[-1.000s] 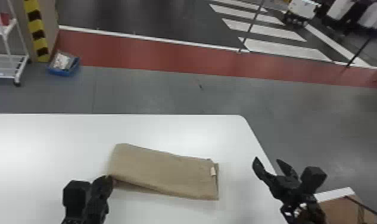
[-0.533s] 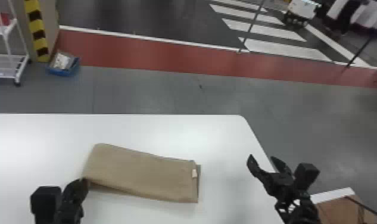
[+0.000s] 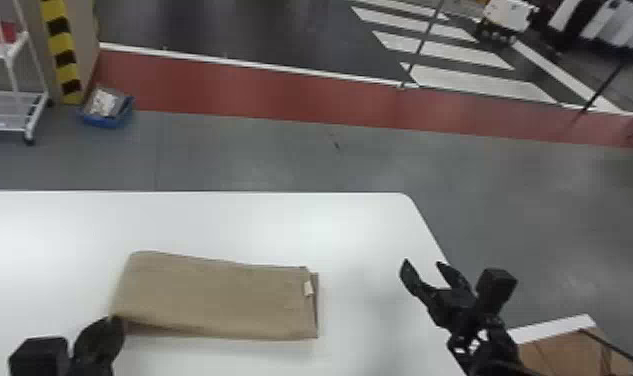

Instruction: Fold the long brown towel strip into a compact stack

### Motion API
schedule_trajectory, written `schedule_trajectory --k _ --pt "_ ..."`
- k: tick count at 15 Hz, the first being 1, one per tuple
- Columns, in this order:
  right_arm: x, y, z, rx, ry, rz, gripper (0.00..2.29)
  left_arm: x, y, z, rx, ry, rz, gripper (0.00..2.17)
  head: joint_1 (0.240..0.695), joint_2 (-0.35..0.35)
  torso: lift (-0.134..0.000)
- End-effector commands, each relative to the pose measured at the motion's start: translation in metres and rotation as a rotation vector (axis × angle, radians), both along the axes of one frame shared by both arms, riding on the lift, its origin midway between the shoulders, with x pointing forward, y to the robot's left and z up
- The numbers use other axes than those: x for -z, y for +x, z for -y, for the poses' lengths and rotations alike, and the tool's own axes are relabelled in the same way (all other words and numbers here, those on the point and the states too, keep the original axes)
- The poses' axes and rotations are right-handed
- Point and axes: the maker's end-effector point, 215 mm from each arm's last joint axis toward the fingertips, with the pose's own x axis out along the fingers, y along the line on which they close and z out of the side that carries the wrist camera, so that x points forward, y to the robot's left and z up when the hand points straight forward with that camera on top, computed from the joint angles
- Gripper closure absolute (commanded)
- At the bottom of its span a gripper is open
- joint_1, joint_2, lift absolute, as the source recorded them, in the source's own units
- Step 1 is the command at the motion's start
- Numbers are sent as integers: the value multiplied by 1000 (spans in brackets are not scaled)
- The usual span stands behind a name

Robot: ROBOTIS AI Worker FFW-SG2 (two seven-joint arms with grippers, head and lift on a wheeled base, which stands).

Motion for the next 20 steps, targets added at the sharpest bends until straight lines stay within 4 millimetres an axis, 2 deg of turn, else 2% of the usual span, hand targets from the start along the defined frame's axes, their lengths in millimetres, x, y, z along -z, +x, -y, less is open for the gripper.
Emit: schedule_trajectory --k 1,2,3,7,8,10,12,14,16,20 --pt "7 6 -26 -37 5 -22 282 -13 0 -3 -5 -13 32 464 695 -350 0" --pt "14 4 -35 -53 12 -45 279 -22 0 -4 -3 -18 57 107 695 -350 0" --pt "17 7 -47 -76 25 -68 279 -32 3 -5 1 -17 80 39 695 -350 0" --pt "37 12 -116 -174 95 -178 282 -55 2 -15 -27 -15 145 39 695 -319 0" --pt "41 13 -133 -191 98 -199 282 -64 5 -27 -55 -15 178 39 695 -301 0" --pt "49 17 -160 -206 103 -238 282 -67 9 -41 -69 -8 186 43 695 -234 0" --pt "61 18 -187 -230 106 -294 286 -67 10 -44 -71 -13 194 60 695 -192 0" --pt "70 15 -205 -242 113 -345 424 -68 10 -43 -64 -14 201 66 695 -142 0" --pt "74 9 -215 -239 121 -400 437 -70 11 -39 -60 -22 214 70 695 -121 0" --pt "87 -7 -220 -220 135 -492 437 -79 12 -37 -60 -32 253 70 695 -101 0"
